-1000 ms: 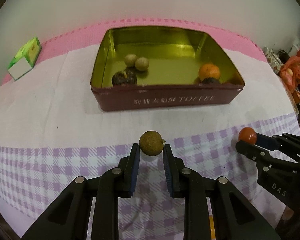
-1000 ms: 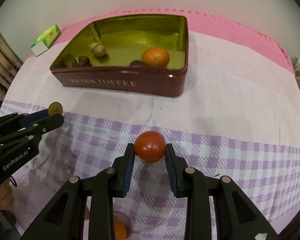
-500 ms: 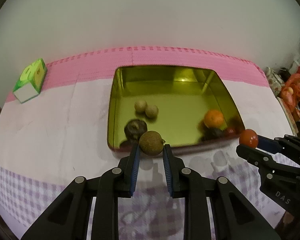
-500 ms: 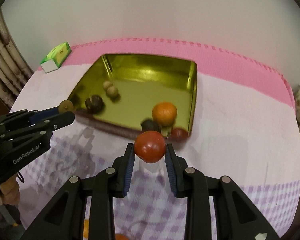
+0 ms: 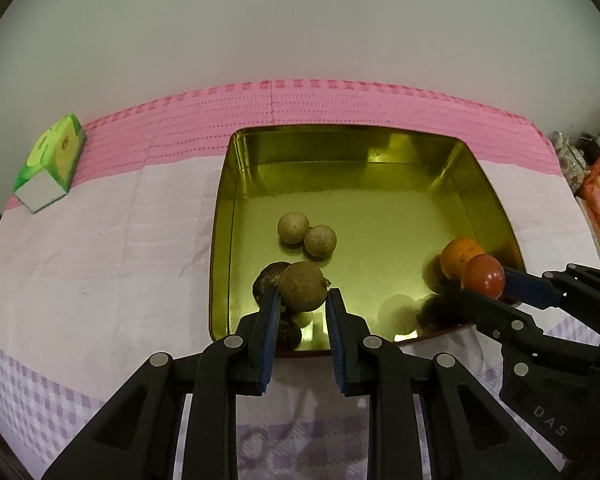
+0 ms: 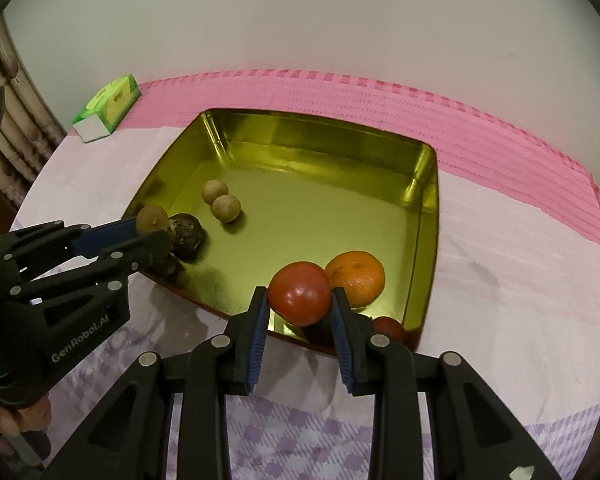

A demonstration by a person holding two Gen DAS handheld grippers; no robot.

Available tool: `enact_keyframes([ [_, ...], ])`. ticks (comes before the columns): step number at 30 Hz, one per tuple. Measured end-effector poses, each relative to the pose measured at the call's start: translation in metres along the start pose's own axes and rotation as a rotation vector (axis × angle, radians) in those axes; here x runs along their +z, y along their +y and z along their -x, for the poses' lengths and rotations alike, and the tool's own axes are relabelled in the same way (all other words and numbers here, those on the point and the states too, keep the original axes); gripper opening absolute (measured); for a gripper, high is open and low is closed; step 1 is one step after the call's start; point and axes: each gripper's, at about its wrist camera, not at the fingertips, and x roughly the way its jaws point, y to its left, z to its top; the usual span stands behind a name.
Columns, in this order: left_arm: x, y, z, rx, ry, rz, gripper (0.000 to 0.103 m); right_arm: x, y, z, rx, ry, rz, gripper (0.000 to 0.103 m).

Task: Organize fruits
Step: 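Carry the tomato and green-brown fruit in both grippers over the TOFFEE tin, then open both grippers to drop the tomato and green-brown fruit into the tin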

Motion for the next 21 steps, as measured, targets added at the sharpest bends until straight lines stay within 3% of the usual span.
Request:
enact_keyframes([
  [21, -0.001, 0.001, -0.021, 0.008, 0.051, 0.007, 0.025, 0.005, -0.003, -0.017, 0.007, 0.027, 0.003, 0.030],
])
